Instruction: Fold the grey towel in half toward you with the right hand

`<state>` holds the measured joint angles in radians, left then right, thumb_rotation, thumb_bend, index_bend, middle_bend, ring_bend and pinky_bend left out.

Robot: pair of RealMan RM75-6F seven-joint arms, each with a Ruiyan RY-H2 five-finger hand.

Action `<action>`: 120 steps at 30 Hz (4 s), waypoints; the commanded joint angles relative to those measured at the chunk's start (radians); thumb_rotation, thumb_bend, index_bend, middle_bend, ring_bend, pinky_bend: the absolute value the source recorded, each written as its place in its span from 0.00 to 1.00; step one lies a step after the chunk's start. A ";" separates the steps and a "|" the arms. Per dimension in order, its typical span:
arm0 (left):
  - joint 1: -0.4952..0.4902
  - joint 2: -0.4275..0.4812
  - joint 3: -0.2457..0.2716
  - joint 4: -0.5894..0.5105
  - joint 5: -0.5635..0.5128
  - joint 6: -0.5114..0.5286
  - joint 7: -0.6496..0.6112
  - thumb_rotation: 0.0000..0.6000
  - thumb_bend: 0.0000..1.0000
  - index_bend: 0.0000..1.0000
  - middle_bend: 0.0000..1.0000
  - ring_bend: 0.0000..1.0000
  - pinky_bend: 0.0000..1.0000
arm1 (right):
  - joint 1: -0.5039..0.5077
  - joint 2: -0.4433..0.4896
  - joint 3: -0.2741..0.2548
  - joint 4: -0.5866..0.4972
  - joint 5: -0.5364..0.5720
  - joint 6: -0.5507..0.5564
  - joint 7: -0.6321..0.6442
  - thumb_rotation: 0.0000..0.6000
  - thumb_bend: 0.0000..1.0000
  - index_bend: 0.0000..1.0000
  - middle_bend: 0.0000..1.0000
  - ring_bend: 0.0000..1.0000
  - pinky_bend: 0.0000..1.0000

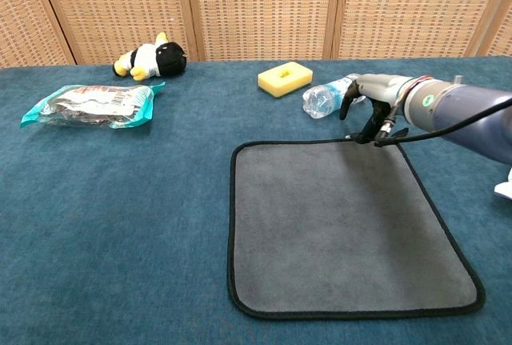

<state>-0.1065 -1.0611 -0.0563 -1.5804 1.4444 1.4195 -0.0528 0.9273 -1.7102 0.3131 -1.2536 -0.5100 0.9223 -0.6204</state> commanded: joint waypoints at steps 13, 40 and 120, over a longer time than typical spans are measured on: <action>-0.008 0.002 -0.007 0.001 -0.028 -0.023 -0.007 1.00 0.21 0.00 0.00 0.00 0.00 | 0.069 -0.094 0.001 0.121 0.118 -0.036 -0.083 1.00 0.49 0.31 0.00 0.00 0.00; -0.014 -0.002 -0.005 0.002 -0.032 -0.029 0.006 1.00 0.21 0.00 0.00 0.00 0.00 | 0.068 -0.057 -0.025 0.069 0.125 -0.063 -0.086 1.00 0.53 0.52 0.00 0.00 0.00; 0.018 -0.006 0.047 -0.023 0.088 0.054 0.035 1.00 0.21 0.00 0.00 0.00 0.00 | -0.410 0.150 -0.477 -0.412 -0.838 0.274 0.072 1.00 0.59 0.63 0.00 0.00 0.00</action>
<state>-0.0886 -1.0668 -0.0096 -1.6038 1.5324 1.4737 -0.0183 0.5191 -1.5603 -0.1634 -1.6671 -1.3459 1.1970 -0.5488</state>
